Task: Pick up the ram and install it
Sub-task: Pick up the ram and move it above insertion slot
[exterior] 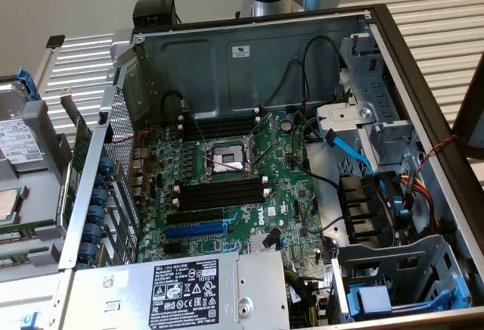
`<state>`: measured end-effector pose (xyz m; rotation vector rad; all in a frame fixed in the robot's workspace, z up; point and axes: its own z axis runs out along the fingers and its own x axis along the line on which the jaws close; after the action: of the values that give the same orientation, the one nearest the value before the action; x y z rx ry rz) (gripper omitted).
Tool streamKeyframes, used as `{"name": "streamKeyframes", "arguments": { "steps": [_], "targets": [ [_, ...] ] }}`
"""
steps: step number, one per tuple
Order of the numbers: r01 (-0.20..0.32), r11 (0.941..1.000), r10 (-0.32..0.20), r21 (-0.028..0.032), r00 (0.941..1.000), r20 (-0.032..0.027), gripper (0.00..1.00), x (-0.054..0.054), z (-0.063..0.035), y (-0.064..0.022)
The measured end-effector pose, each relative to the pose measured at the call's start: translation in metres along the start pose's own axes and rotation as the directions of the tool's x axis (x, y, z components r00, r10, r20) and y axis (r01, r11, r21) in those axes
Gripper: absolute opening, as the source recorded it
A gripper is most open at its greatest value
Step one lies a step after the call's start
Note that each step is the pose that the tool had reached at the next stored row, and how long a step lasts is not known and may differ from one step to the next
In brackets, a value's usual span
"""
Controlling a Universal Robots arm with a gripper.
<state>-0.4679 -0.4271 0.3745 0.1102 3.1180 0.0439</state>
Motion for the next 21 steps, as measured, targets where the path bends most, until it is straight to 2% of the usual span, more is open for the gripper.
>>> {"name": "streamKeyframes", "arguments": {
  "steps": [8, 21],
  "targets": [
    [0.0, 1.0, 0.0, 0.0036, 1.0, 0.0002, 0.11, 0.0, 0.0117, -0.0068],
    [0.0, 1.0, 0.0, 0.0041, 1.0, 0.0004, 0.11, -0.001, 0.0339, -0.0287]
  ]
}}
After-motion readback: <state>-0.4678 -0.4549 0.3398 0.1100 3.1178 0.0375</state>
